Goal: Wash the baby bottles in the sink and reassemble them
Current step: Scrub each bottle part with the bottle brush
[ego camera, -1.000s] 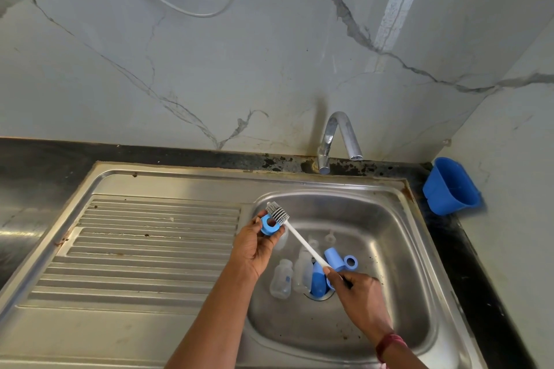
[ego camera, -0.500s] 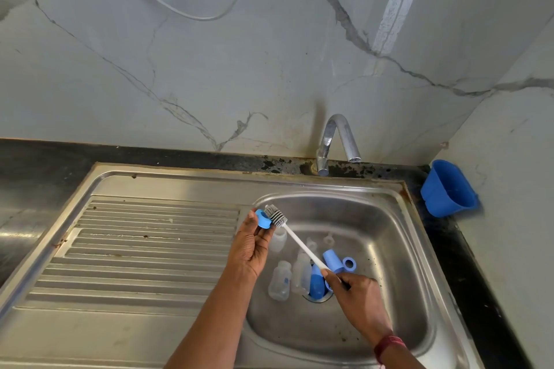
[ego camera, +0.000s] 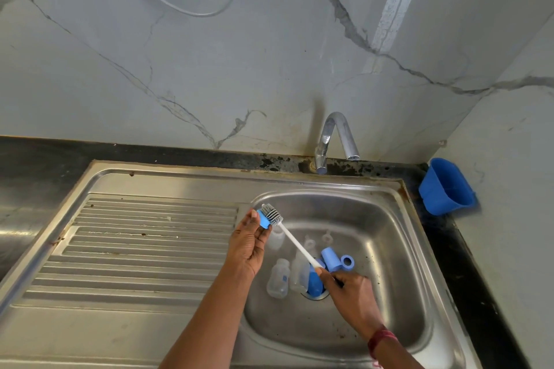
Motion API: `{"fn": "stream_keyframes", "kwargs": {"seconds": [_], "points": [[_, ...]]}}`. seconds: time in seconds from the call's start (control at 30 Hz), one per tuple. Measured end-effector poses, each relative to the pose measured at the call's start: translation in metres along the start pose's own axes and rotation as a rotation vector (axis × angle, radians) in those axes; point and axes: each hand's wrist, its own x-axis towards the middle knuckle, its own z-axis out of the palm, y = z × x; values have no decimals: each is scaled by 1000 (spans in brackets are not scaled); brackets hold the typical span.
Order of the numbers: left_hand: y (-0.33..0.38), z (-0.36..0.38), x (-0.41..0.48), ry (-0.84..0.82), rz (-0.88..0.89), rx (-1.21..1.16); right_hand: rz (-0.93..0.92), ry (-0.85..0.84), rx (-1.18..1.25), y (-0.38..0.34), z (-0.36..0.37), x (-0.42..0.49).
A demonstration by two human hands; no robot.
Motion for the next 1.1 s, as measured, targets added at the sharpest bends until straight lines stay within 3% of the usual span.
{"fn": "stream_keyframes", "kwargs": {"seconds": [0.17, 0.53, 0.8, 1.1], "points": [[-10, 0, -7, 11, -20, 88, 13, -1, 21, 0, 0, 2], [-7, -9, -2, 95, 12, 47, -7, -18, -60, 11, -5, -8], [-20, -11, -9, 47, -19, 201, 9, -41, 5, 2, -4, -2], [-6, -11, -2, 174, 64, 147, -36, -18, -97, 14, -8, -5]]}}
